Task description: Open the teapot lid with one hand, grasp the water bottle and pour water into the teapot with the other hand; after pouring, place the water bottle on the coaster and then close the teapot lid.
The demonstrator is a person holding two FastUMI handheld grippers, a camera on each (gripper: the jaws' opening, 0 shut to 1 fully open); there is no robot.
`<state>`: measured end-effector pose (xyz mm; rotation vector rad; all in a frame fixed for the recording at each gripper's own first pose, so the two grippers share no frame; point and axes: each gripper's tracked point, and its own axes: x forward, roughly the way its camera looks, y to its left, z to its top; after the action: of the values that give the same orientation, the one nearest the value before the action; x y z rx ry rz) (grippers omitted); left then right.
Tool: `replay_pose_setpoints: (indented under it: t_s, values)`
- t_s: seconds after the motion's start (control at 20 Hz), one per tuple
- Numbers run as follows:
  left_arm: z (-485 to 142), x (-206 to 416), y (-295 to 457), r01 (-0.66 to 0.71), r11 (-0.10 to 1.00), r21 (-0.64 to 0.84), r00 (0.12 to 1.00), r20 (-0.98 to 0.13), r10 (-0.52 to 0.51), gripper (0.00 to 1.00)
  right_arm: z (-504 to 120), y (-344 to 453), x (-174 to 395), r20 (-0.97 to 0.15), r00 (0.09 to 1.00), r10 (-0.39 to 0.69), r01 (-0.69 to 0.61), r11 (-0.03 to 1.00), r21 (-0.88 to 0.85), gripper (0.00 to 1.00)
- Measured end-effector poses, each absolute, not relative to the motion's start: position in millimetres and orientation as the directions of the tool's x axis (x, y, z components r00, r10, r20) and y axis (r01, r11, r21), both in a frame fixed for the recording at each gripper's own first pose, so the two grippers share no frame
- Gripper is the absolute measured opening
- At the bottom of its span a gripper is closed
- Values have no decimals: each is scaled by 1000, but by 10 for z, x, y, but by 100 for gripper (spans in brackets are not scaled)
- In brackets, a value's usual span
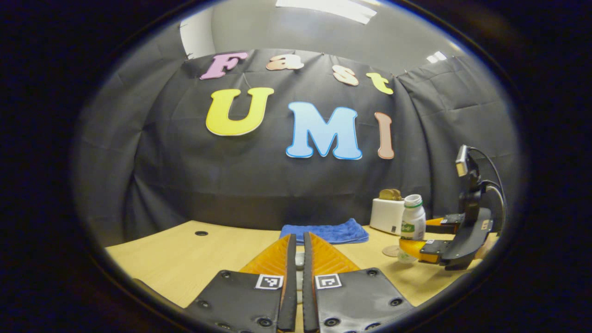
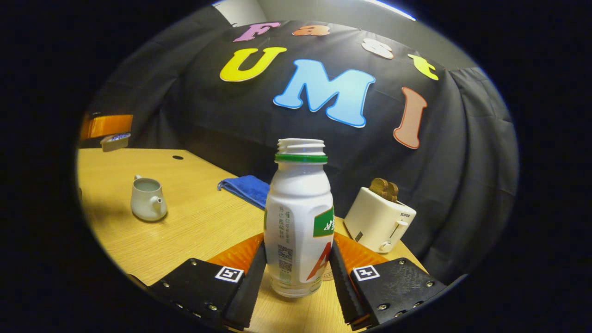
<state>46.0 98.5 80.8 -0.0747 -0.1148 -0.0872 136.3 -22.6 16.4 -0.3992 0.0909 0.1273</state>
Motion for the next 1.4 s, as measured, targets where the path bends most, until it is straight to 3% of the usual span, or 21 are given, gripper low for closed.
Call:
replay_pose_setpoints:
  t_s: [0.5, 0.9, 1.0, 1.15, 1.2, 1.25, 1.4]
  values:
    - [697, -715, 1039, 79, 990, -114, 986, 155, -60, 15, 133, 410, 1310, -136, 983, 125, -183, 754, -631, 71]
    - [684, -845, 1009, 108, 986, -130, 985, 145, -88, 16, 82, 834, 1387, -144, 983, 110, -181, 579, -795, 71]
    - [736, -885, 1056, 92, 989, -113, 985, 158, -73, 11, 45, 864, 1433, -140, 985, 103, -173, 526, -833, 71]
    - [692, -939, 1036, 90, 991, -102, 984, 162, -72, 15, -31, 874, 1506, -141, 986, 91, -167, 446, -879, 71]
    - [645, -956, 1007, 93, 991, -95, 985, 153, -78, 11, -39, 876, 1510, -142, 986, 90, -167, 424, -890, 71]
    - [604, -964, 993, 95, 991, -93, 986, 146, -81, 15, -37, 894, 1510, -141, 986, 88, -164, 394, -904, 71]
    - [568, -988, 1002, 96, 991, -94, 987, 134, -83, 15, -80, 971, 1528, -145, 984, 99, -169, 309, -936, 71]
